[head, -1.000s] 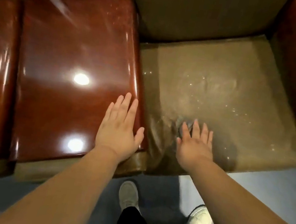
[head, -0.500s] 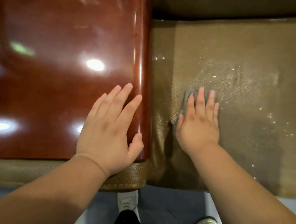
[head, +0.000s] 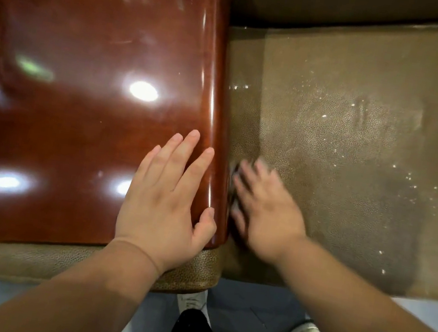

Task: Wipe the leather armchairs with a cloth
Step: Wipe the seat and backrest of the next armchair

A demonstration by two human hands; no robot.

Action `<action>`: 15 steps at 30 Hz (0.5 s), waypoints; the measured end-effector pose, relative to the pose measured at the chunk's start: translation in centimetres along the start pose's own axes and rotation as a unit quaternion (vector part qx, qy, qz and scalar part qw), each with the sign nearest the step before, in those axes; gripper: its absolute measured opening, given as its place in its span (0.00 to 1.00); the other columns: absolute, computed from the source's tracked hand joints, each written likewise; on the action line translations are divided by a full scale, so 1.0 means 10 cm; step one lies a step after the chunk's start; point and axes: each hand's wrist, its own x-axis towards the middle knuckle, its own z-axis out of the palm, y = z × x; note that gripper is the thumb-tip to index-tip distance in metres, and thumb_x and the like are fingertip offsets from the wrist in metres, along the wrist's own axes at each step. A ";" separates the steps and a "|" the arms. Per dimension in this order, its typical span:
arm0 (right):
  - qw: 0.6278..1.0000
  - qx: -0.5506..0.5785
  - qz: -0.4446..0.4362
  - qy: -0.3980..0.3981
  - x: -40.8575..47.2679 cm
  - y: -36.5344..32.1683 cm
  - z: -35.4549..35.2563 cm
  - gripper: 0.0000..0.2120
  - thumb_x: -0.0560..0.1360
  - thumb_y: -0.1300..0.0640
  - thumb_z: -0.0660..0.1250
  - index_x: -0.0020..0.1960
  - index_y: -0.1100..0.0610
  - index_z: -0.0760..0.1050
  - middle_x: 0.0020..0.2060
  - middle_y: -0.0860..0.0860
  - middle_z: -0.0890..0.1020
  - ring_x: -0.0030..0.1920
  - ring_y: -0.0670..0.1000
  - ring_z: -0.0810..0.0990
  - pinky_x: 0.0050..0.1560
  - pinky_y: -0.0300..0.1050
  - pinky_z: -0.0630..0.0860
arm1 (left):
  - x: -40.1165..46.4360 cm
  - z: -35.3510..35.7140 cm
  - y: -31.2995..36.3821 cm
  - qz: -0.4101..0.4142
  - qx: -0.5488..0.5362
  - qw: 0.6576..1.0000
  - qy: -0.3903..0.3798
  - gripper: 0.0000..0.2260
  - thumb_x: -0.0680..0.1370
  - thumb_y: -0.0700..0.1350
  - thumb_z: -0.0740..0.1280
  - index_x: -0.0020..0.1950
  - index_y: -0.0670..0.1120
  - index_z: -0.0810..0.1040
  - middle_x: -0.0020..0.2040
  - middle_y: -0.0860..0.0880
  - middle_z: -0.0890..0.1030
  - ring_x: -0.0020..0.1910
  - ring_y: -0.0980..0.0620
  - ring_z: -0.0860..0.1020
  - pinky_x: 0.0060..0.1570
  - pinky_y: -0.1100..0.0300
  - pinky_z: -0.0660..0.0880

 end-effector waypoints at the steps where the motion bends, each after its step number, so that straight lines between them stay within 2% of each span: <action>1: 0.998 0.015 -0.056 0.000 -0.32 -0.09 0.08 0.30 0.83 0.43 0.59 0.81 0.57 0.65 0.82 0.57 0.60 0.83 0.62 0.53 0.82 0.60 0.53 | 0.00 0.00 -0.01 0.001 0.000 1.000 0.001 0.37 0.74 0.55 0.64 0.81 0.44 0.68 0.84 0.42 0.61 0.83 0.39 0.60 0.81 0.40 0.57; 3: 0.989 0.005 -0.143 -0.038 -0.73 -0.04 0.11 0.30 0.82 0.42 0.61 0.80 0.54 0.67 0.82 0.54 0.61 0.83 0.58 0.54 0.81 0.57 0.55 | 0.01 0.00 -0.02 0.003 0.004 1.000 -0.001 0.37 0.74 0.56 0.64 0.81 0.44 0.68 0.84 0.42 0.61 0.83 0.39 0.60 0.81 0.40 0.57; 5: 0.987 -0.039 -0.150 -0.030 -0.63 0.26 0.11 0.32 0.81 0.41 0.61 0.81 0.55 0.66 0.82 0.55 0.60 0.83 0.58 0.55 0.81 0.57 0.56 | 0.02 0.00 -0.02 0.002 0.002 1.000 0.002 0.37 0.74 0.56 0.64 0.81 0.44 0.67 0.84 0.42 0.61 0.83 0.40 0.59 0.81 0.40 0.57; 7: 0.997 -0.071 -0.020 0.010 -0.24 0.52 -0.03 0.34 0.82 0.43 0.62 0.82 0.58 0.61 0.83 0.59 0.58 0.83 0.61 0.53 0.82 0.59 0.52 | 0.04 0.01 0.00 0.001 0.003 1.000 0.000 0.37 0.74 0.56 0.64 0.82 0.44 0.67 0.84 0.43 0.60 0.83 0.40 0.59 0.81 0.40 0.56; 9: 0.989 -0.030 0.146 0.008 0.02 0.57 -0.15 0.34 0.83 0.43 0.58 0.84 0.59 0.55 0.84 0.59 0.51 0.84 0.61 0.46 0.82 0.59 0.44 | 0.03 0.01 0.00 -0.005 0.005 1.000 -0.010 0.37 0.74 0.56 0.63 0.82 0.44 0.66 0.84 0.43 0.60 0.83 0.40 0.59 0.81 0.40 0.56; 10: 0.984 -0.004 0.179 0.012 0.02 0.47 -0.14 0.34 0.84 0.44 0.56 0.84 0.58 0.54 0.84 0.59 0.49 0.84 0.61 0.44 0.82 0.59 0.43 | 0.03 0.00 -0.01 -0.007 0.006 1.000 -0.012 0.37 0.74 0.57 0.63 0.82 0.45 0.66 0.84 0.43 0.60 0.83 0.40 0.58 0.82 0.40 0.56; 11: 0.985 0.006 0.171 0.019 -0.11 0.32 -0.08 0.33 0.83 0.45 0.55 0.84 0.57 0.56 0.84 0.59 0.49 0.84 0.61 0.43 0.82 0.59 0.43 | 0.03 0.00 -0.02 -0.006 0.007 1.000 -0.015 0.37 0.74 0.57 0.63 0.82 0.44 0.66 0.84 0.43 0.59 0.83 0.40 0.58 0.82 0.41 0.56; 12: 0.992 0.007 0.128 0.010 -0.34 0.13 0.01 0.31 0.83 0.45 0.55 0.83 0.57 0.59 0.84 0.59 0.51 0.84 0.61 0.44 0.83 0.59 0.45 | 0.02 -0.01 -0.02 -0.006 0.008 1.000 -0.017 0.37 0.74 0.57 0.63 0.82 0.44 0.66 0.84 0.43 0.60 0.83 0.40 0.58 0.82 0.41 0.55; 14: 1.000 -0.001 -0.011 -0.019 -0.95 -0.16 0.15 0.30 0.83 0.45 0.56 0.82 0.56 0.64 0.83 0.57 0.56 0.84 0.59 0.49 0.82 0.59 0.52 | 0.00 -0.02 -0.05 -0.007 0.008 1.000 -0.016 0.37 0.74 0.57 0.63 0.82 0.44 0.67 0.84 0.43 0.60 0.83 0.40 0.59 0.82 0.41 0.55; 15: 0.997 -0.014 -0.065 -0.034 -1.16 -0.09 0.16 0.29 0.83 0.45 0.58 0.81 0.55 0.65 0.83 0.56 0.57 0.83 0.58 0.52 0.81 0.58 0.55 | 0.01 -0.02 -0.04 -0.006 0.008 1.000 -0.012 0.37 0.74 0.57 0.63 0.82 0.44 0.67 0.84 0.43 0.60 0.83 0.40 0.59 0.82 0.41 0.55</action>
